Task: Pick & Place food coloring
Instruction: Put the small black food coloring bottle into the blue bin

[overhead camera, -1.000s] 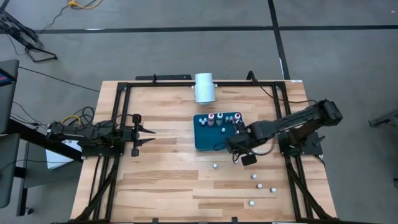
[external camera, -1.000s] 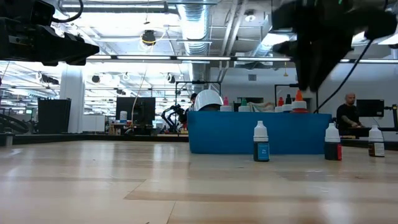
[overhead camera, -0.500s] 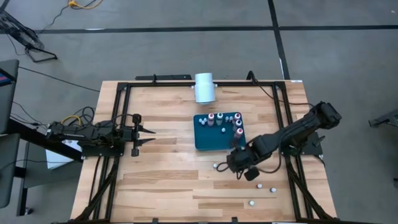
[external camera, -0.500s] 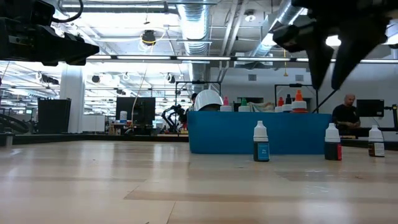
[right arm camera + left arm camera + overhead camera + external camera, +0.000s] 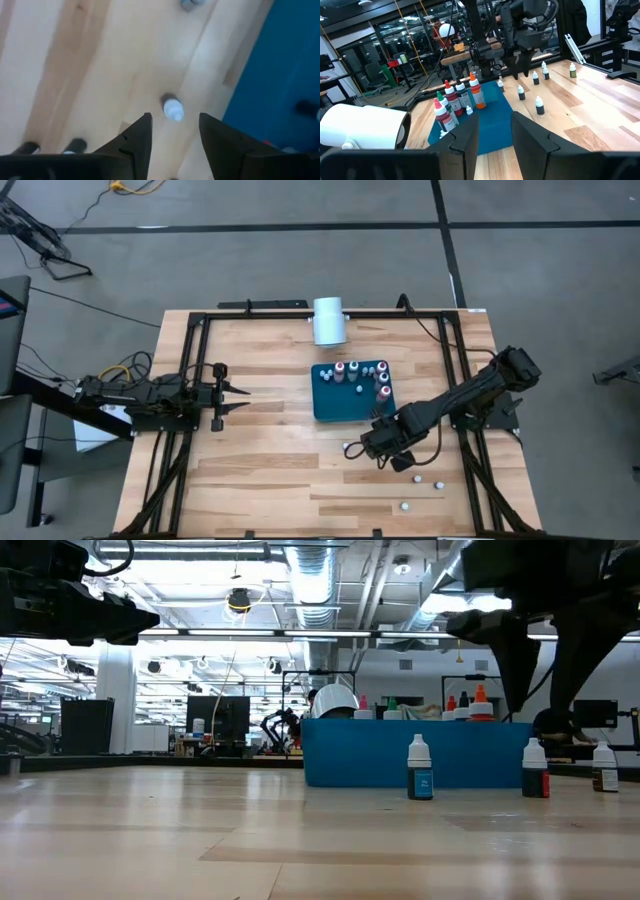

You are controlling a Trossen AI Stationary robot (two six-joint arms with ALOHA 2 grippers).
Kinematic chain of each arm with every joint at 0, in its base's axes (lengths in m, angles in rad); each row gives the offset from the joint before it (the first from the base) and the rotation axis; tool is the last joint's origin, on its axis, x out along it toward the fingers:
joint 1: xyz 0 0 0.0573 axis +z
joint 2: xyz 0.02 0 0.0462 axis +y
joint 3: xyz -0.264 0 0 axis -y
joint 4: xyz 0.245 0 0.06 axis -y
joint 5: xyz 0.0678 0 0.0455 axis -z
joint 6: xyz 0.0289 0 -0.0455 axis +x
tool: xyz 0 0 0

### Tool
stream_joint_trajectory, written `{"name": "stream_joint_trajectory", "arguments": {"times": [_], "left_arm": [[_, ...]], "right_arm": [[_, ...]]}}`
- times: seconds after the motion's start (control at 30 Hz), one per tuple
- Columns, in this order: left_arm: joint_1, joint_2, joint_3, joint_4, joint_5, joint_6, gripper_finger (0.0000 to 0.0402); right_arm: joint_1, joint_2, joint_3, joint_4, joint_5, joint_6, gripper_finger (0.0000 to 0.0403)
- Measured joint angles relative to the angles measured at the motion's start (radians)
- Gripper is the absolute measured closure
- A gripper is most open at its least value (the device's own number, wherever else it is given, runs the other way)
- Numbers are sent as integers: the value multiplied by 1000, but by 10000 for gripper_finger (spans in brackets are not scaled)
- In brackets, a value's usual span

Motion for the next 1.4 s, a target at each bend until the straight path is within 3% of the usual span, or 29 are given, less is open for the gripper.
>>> {"name": "stream_joint_trajectory", "arguments": {"times": [0.37,1.4], "left_arm": [[0,0,0,0,0,0,297],[0,0,0,0,0,0,297]], "right_arm": [[-12,0,0,-37,-1,18,223],[-35,50,0,23,-80,113,228]]}}
